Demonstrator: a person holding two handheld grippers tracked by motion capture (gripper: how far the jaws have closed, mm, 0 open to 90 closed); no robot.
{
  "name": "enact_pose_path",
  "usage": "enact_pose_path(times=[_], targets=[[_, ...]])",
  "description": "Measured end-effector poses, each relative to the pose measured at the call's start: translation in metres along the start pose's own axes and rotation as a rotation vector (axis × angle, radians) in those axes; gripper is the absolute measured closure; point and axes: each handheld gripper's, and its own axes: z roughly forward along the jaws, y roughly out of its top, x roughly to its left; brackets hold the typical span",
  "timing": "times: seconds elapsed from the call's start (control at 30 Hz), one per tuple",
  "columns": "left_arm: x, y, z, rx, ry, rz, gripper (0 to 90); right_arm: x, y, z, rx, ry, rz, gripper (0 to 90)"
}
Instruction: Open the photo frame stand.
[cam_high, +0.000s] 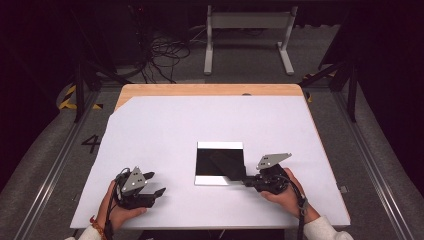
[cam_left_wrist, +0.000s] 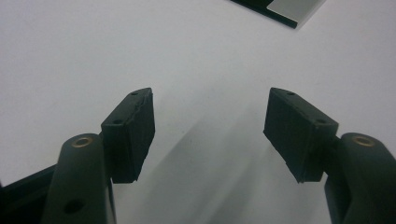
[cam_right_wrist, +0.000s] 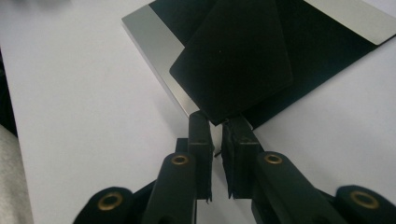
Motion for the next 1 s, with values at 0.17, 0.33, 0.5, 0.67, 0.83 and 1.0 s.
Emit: enact_pose_path(times=[0.17,0.33,0.5,0.67,0.83,1.0], targets=[[-0.001,0.001,0.0,-0.002,0.0,-0.002,34.3,-0.003,-0.001,0.002,-0.025,0.038,0.04,71.7],[-0.001,0.0,0.001,0.011,0.003,0.0,33.7,-0.006,-0.001,0.007,-0.049,0.089,0.101,56.0],[-0.004,0.002,0.002,0.012,0.001,0.013,33.3,-0.014,-0.001,0.009,-0.08,0.128,0.18,54.5],[-0.006,0.002,0.006,0.034,0.01,0.029,32.5,-0.024,0.0,0.012,-0.121,0.204,0.282,54.4],[-0.007,0.003,0.007,0.04,0.007,0.035,31.9,-0.027,0.005,0.014,-0.154,0.213,0.342,48.5],[-0.008,0.003,0.008,0.044,0.006,0.038,31.3,-0.028,0.008,0.017,-0.161,0.228,0.398,46.1]])
